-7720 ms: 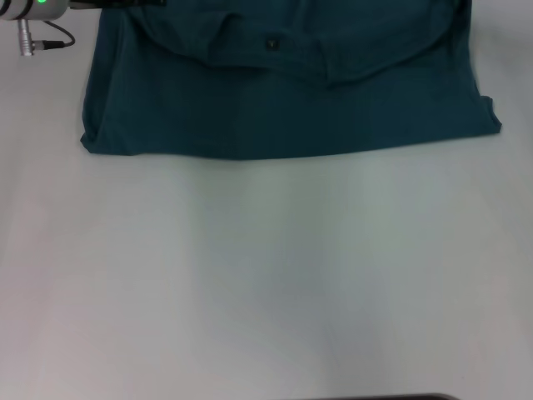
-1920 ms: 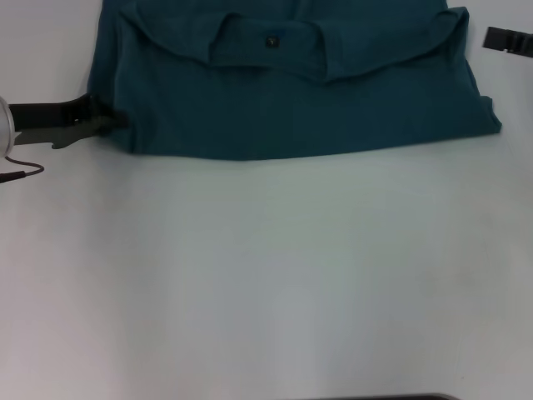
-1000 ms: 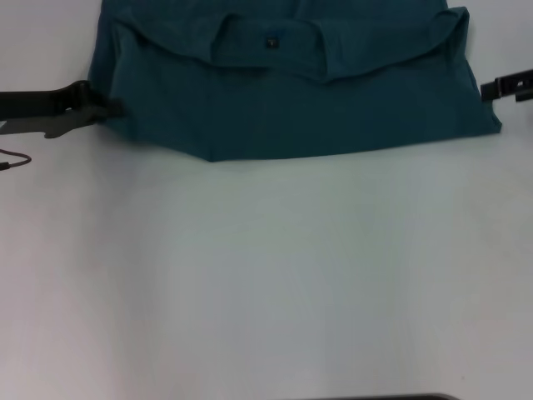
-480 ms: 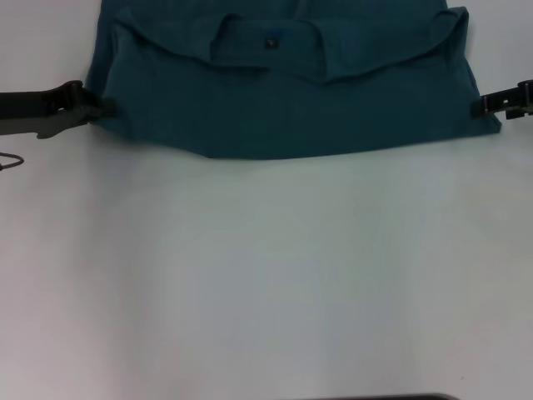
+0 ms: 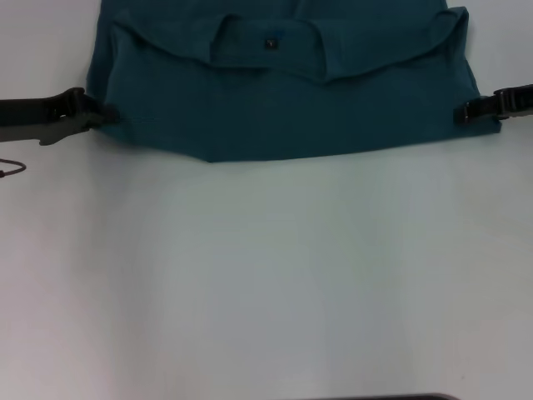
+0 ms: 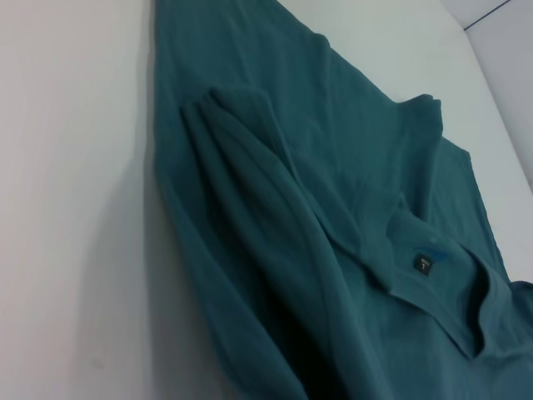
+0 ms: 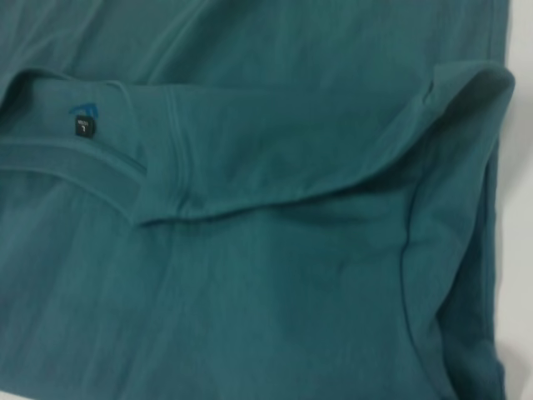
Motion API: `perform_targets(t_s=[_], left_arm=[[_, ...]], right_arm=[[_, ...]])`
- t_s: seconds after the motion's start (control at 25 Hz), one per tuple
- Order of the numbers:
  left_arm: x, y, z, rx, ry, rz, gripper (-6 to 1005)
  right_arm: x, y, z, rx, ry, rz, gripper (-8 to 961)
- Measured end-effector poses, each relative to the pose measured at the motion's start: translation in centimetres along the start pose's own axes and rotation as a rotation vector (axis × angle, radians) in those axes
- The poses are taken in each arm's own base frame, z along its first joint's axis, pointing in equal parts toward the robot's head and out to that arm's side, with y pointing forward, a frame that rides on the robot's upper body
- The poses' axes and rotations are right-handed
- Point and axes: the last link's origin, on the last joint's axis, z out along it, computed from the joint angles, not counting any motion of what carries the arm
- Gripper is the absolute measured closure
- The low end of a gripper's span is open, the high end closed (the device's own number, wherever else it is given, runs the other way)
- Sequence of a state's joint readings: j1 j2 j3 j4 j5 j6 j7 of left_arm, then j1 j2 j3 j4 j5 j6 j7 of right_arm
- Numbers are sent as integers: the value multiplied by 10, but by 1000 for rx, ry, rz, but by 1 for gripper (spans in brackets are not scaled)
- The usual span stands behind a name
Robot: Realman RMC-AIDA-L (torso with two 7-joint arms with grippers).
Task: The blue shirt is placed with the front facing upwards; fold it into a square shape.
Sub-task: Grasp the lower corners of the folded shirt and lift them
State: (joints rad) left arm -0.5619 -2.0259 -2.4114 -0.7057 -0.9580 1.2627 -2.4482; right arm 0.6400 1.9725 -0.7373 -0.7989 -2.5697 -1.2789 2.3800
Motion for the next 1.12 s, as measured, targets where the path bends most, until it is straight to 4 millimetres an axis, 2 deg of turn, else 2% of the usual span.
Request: perform_targets(t_s=[0.4, 0.76, 1.12], left_arm=[[-3, -1, -2, -3, 1, 1, 995], [-5, -1, -2, -3, -2, 1, 996], [-10, -1, -2, -17, -12, 1, 996]], right_arm=[[5, -2, 7, 24, -15, 16, 114], [11, 2, 16, -24, -1, 65, 115], [9, 4, 10, -83, -40, 94, 115]])
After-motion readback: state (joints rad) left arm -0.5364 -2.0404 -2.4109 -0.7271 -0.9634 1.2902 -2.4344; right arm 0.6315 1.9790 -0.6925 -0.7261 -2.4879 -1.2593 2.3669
